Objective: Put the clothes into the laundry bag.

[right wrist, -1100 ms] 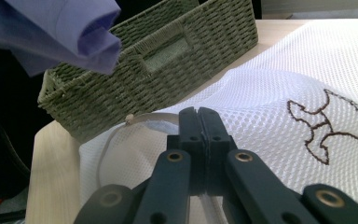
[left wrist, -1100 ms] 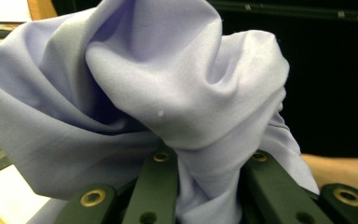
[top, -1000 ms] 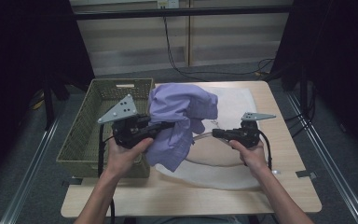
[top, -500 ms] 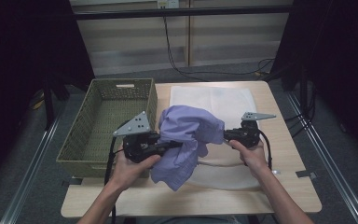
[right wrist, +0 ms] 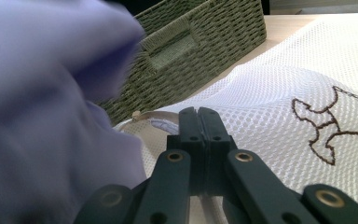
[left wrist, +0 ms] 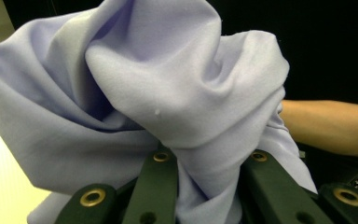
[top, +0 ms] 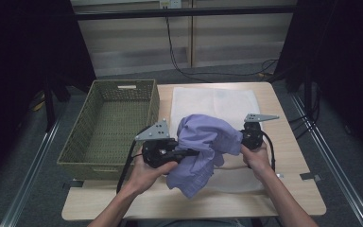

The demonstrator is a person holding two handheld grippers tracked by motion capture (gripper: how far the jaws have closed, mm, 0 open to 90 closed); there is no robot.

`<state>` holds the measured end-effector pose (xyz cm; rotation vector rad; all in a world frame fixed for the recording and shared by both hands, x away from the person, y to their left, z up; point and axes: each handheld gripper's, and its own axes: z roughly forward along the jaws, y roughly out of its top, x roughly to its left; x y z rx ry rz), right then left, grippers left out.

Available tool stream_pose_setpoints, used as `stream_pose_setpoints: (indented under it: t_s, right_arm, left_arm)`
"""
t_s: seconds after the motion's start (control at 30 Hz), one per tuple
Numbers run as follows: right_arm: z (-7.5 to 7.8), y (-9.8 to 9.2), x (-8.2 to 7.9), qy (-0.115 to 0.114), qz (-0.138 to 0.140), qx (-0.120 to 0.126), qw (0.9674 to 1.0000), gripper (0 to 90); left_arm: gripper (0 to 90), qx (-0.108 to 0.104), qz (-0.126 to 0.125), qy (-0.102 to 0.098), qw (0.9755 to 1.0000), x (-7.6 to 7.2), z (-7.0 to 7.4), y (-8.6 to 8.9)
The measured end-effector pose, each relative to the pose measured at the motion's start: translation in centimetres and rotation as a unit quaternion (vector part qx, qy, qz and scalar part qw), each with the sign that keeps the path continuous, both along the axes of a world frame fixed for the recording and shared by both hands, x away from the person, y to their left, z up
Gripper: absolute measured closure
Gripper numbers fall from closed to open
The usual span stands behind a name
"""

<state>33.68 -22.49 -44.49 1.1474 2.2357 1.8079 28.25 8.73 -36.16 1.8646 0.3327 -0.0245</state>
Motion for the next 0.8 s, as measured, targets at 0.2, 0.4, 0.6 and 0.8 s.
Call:
stream_pose_setpoints:
  t_s: [0.2, 0.4, 0.6, 0.8]
  right_arm:
    - [-0.3, 0.2, 0.0, 0.004, 0.008, -0.004, 0.9999, 89.8]
    - [-0.3, 0.3, 0.0, 0.006, 0.011, -0.006, 0.9999, 89.8]
    - [-0.4, 0.6, 0.0, 0.008, 0.016, -0.009, 0.9998, 89.8]
    - [-0.4, 0.5, 0.0, 0.007, 0.015, -0.008, 0.9998, 89.8]
  left_arm:
    - [81.5, 0.02, -0.001, 0.033, 0.9993, -0.2, -3.3, -0.1]
    - [81.4, 0.047, 0.008, 0.028, 0.9985, 0.4, -4.3, -0.7]
    - [81.4, 0.068, -0.001, 0.027, 0.9973, 1.3, -4.8, -2.5]
    - [81.2, 0.071, 0.006, 0.034, 0.9969, 2.5, -5.4, -4.3]
